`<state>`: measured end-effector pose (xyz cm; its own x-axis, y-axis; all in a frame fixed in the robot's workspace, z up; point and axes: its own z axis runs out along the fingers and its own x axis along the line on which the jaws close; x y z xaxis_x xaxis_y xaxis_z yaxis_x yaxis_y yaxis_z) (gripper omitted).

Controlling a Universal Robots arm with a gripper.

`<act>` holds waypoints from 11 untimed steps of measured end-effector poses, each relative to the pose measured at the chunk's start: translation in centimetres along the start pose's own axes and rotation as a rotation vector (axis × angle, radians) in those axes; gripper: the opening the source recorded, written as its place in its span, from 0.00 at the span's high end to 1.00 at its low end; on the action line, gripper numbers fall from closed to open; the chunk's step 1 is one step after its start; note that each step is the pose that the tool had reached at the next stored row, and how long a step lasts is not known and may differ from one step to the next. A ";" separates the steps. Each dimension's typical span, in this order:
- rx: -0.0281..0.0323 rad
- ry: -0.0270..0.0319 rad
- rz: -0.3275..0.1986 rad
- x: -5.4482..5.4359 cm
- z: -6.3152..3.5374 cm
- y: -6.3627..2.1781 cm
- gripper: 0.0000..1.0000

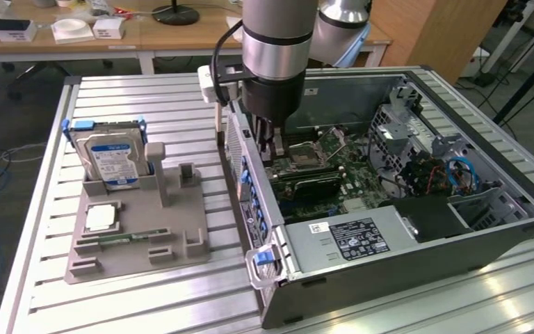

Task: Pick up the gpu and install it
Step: 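Press down on the gpu until it lock into place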

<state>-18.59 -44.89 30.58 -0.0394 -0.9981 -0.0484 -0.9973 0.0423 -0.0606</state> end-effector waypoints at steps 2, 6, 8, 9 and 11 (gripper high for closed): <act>-0.0001 0.0001 0.000 0.0 0.00 0.00 0.89; -0.0009 -0.0018 0.007 0.0 0.62 -0.07 0.89; -0.0085 0.0005 0.008 0.0 0.51 -0.21 0.89; -0.0117 0.0015 0.008 0.0 0.47 -0.27 0.89; -0.0190 0.0075 0.010 0.0 0.47 -0.46 0.89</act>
<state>-18.10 -44.89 30.14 -0.0494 -0.9979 -0.0413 -0.9978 0.0511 -0.0412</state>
